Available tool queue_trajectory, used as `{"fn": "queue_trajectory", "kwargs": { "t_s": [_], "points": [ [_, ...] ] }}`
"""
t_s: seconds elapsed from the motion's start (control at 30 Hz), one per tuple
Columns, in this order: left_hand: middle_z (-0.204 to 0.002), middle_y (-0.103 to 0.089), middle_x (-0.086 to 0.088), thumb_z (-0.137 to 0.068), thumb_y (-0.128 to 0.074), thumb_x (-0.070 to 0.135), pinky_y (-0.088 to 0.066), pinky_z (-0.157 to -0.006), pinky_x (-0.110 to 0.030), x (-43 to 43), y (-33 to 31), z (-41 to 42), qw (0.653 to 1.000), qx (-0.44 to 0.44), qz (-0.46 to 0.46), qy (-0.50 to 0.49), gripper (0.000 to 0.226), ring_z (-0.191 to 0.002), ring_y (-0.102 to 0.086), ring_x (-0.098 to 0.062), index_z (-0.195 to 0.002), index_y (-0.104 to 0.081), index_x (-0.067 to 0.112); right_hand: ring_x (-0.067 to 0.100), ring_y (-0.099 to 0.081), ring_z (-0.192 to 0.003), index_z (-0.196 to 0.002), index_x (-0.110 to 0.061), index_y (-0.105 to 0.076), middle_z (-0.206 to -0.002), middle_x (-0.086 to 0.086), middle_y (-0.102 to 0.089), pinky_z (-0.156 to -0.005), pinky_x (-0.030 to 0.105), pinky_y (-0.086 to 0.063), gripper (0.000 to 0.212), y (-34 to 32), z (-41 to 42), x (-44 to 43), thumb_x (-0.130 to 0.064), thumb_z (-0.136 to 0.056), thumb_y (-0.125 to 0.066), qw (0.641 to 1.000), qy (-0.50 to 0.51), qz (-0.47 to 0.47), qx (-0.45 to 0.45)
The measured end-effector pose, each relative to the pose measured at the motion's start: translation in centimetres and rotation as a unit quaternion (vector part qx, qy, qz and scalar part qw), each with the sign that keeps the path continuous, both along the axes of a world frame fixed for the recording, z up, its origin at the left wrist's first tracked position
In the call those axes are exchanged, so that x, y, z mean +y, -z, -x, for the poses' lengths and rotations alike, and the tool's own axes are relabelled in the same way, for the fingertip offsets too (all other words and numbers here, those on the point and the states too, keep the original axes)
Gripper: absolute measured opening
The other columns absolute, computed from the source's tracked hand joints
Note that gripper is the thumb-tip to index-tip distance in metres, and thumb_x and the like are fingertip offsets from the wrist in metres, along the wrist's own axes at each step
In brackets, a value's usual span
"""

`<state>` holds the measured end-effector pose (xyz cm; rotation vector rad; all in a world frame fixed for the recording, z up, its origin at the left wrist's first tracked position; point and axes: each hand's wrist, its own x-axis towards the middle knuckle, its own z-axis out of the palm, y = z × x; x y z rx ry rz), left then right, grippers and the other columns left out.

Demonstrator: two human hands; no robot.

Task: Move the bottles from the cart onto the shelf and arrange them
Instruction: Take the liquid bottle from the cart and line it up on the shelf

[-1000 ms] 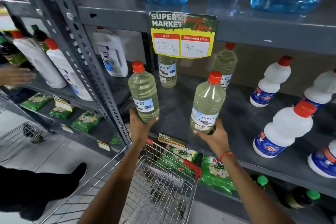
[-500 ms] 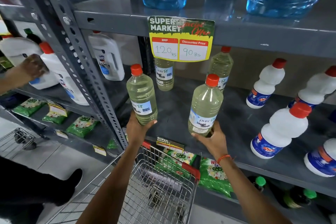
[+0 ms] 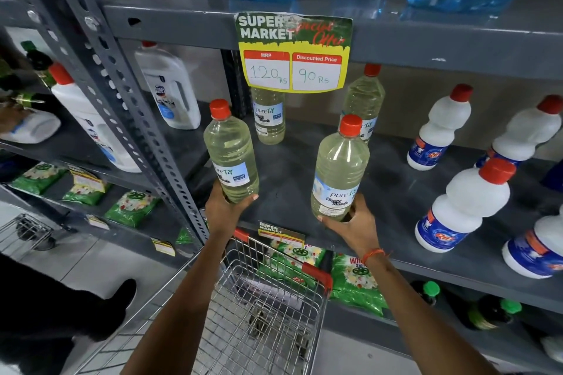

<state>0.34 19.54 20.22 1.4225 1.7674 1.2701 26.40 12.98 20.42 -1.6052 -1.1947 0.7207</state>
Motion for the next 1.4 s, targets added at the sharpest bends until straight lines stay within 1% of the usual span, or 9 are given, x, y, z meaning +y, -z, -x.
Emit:
{"fn": "queue_trajectory", "kwargs": {
  "t_s": [0.23, 0.37, 0.43, 0.57, 0.97, 1.2, 1.3, 1.37, 1.4],
  "points": [
    [-0.117, -0.067, -0.010, -0.060, -0.088, 0.025, -0.046, -0.084, -0.028, -0.5, -0.3, 0.0, 1.000, -0.002, -0.013, 0.014, 0.071, -0.101, -0.062, -0.021, -0.120, -0.054, 0.009, 0.014, -0.064, -0.091, -0.110, -0.015, -0.050, -0.101, -0.002, -0.065, -0.065, 0.000, -0.048, 0.068, 0.1, 0.3, -0.3, -0.014, -0.055, -0.090, 1.000, 0.007, 0.004, -0.009],
    [-0.118, -0.067, -0.010, -0.061, -0.088, 0.023, -0.046, -0.085, -0.028, -0.6, -0.2, 0.2, 1.000, -0.010, -0.011, 0.020, 0.070, -0.103, -0.062, -0.021, -0.120, -0.053, 0.010, 0.016, -0.066, -0.096, -0.110, -0.021, -0.048, -0.108, 0.002, -0.067, -0.082, 0.030, -0.056, 0.074, 0.3, 0.6, -0.4, -0.020, -0.050, -0.092, 1.000, 0.012, 0.007, -0.010],
    [-0.117, -0.067, -0.010, -0.061, -0.087, 0.024, -0.046, -0.085, -0.029, -0.6, -0.3, 0.1, 1.000, -0.011, -0.008, 0.023, 0.069, -0.104, -0.063, -0.024, -0.118, -0.053, 0.011, 0.017, -0.066, -0.097, -0.112, -0.019, -0.048, -0.111, 0.004, -0.067, -0.084, 0.035, -0.056, 0.077, 0.3, 0.6, -0.6, -0.022, -0.049, -0.092, 1.000, 0.019, 0.010, -0.015],
    [-0.118, -0.066, -0.010, -0.062, -0.087, 0.023, -0.045, -0.085, -0.028, -0.5, -0.5, -0.1, 1.000, -0.015, -0.004, 0.026, 0.069, -0.101, -0.061, -0.018, -0.120, -0.051, 0.010, 0.017, -0.066, -0.097, -0.109, -0.021, -0.047, -0.111, 0.005, -0.068, -0.084, 0.037, -0.057, 0.076, 0.1, 0.5, -0.3, -0.025, -0.047, -0.092, 0.999, 0.027, 0.012, -0.020],
    [-0.118, -0.067, -0.010, -0.058, -0.088, 0.032, -0.053, -0.091, -0.045, -0.4, -0.2, 0.0, 1.000, 0.007, 0.026, 0.012, 0.074, -0.107, -0.063, -0.028, -0.119, -0.051, 0.012, 0.016, -0.065, -0.098, -0.106, -0.025, -0.045, -0.113, 0.004, -0.067, -0.086, 0.037, -0.057, 0.076, -0.1, 0.6, -0.6, -0.028, -0.046, -0.091, 0.999, 0.024, 0.016, -0.017],
    [-0.119, -0.066, -0.011, -0.058, -0.088, 0.031, -0.052, -0.091, -0.044, -0.3, -0.1, 0.2, 1.000, -0.003, 0.021, 0.016, 0.076, -0.108, -0.062, -0.028, -0.121, -0.050, 0.011, 0.016, -0.065, -0.099, -0.106, -0.030, -0.043, -0.115, 0.005, -0.065, -0.088, 0.035, -0.056, 0.075, -0.4, 0.8, -0.6, -0.029, -0.049, -0.091, 0.999, 0.016, 0.019, -0.027],
    [-0.127, -0.059, -0.011, -0.057, -0.089, 0.029, -0.046, -0.097, -0.039, -0.8, -0.7, -0.5, 0.999, -0.039, 0.024, 0.028, 0.089, -0.116, -0.056, -0.028, -0.130, -0.039, 0.012, 0.021, -0.061, -0.112, -0.112, -0.025, -0.044, -0.122, 0.007, -0.061, -0.095, 0.035, -0.051, 0.081, -0.7, 0.8, -0.5, -0.031, -0.047, -0.092, 0.999, 0.014, 0.024, -0.037],
    [-0.142, -0.045, -0.014, -0.057, -0.084, 0.048, -0.038, -0.109, -0.044, -2.0, -1.1, -1.6, 0.998, -0.054, 0.015, 0.025, 0.109, -0.130, -0.044, -0.030, -0.140, -0.023, 0.011, 0.023, -0.044, -0.131, -0.133, -0.015, -0.036, -0.140, 0.010, -0.045, -0.109, 0.038, -0.040, 0.106, -0.8, 0.7, -0.9, -0.042, -0.047, -0.091, 0.998, 0.000, 0.015, -0.059],
    [-0.152, -0.029, -0.018, -0.060, -0.075, 0.063, -0.026, -0.116, -0.048, -3.0, -1.4, -2.4, 0.999, -0.040, 0.012, 0.022, 0.119, -0.140, -0.030, -0.032, -0.146, -0.011, 0.011, 0.024, -0.034, -0.138, -0.142, -0.014, -0.027, -0.147, 0.011, -0.035, -0.114, 0.041, -0.033, 0.115, -0.9, 0.7, -1.4, -0.047, -0.050, -0.088, 0.998, -0.001, 0.012, -0.069]
  ]
}}
